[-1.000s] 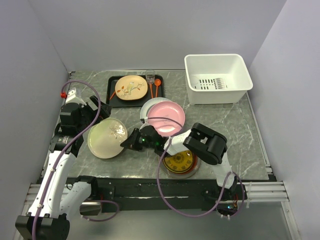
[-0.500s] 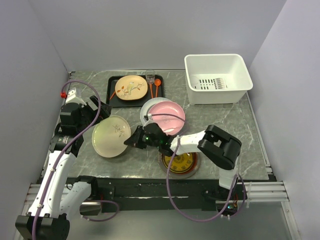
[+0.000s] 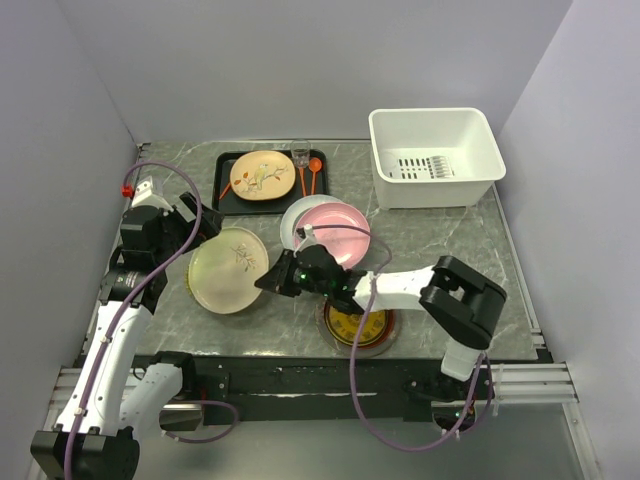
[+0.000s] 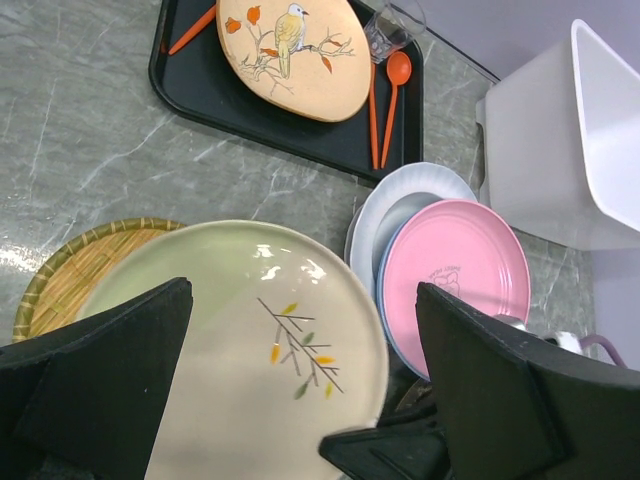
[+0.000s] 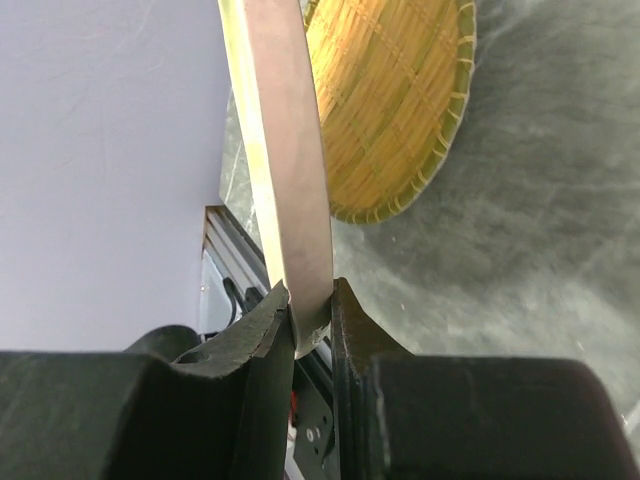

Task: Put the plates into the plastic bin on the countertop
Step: Pick up the plate at the center of the board, then place the plate in the plastic bin.

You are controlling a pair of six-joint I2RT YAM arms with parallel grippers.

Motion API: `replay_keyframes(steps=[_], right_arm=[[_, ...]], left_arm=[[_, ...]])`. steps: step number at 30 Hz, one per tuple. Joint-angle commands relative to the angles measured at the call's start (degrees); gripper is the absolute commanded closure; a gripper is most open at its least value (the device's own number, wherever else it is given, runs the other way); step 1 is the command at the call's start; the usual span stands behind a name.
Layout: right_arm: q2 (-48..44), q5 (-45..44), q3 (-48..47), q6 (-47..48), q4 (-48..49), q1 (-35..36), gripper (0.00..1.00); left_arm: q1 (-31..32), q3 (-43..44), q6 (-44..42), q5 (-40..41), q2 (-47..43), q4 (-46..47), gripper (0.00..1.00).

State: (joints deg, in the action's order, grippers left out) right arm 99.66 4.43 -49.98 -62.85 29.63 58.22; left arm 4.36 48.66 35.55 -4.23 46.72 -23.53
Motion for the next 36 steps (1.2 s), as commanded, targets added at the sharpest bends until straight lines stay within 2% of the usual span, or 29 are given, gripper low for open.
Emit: replay_keyframes(steps=[1,14,23,31,36], right_arm=[[-9.47,-1.09,-0.04,0.27,9.49,-1.08,1.00],[-25.38,-6.79,9.01,3.61,3.07,-4.34,1.00],[-38.30,-11.89,13.41,6.34,-5.63,-7.32,1.00],[-50.69,-14.97,17.63,7.39,-13.45,-12.77,1.00],[-57.10,-18.22,16.58,10.20,-21.61,-14.79,1.00]], left_arm=[[-0.05,2.40,-0.22,-0.51,-0.49,1.47,0.01],[-0.05,0.47,1.19,-2.62,-0.49,3.93,0.01],[0.03,-2.17,4.08,-6.75,1.71,9.28,0.01],[0.03,-4.01,5.49,-11.32,4.69,13.07,0.01],[0.03,-5.86,6.28,-13.52,5.84,15.88,0.01]])
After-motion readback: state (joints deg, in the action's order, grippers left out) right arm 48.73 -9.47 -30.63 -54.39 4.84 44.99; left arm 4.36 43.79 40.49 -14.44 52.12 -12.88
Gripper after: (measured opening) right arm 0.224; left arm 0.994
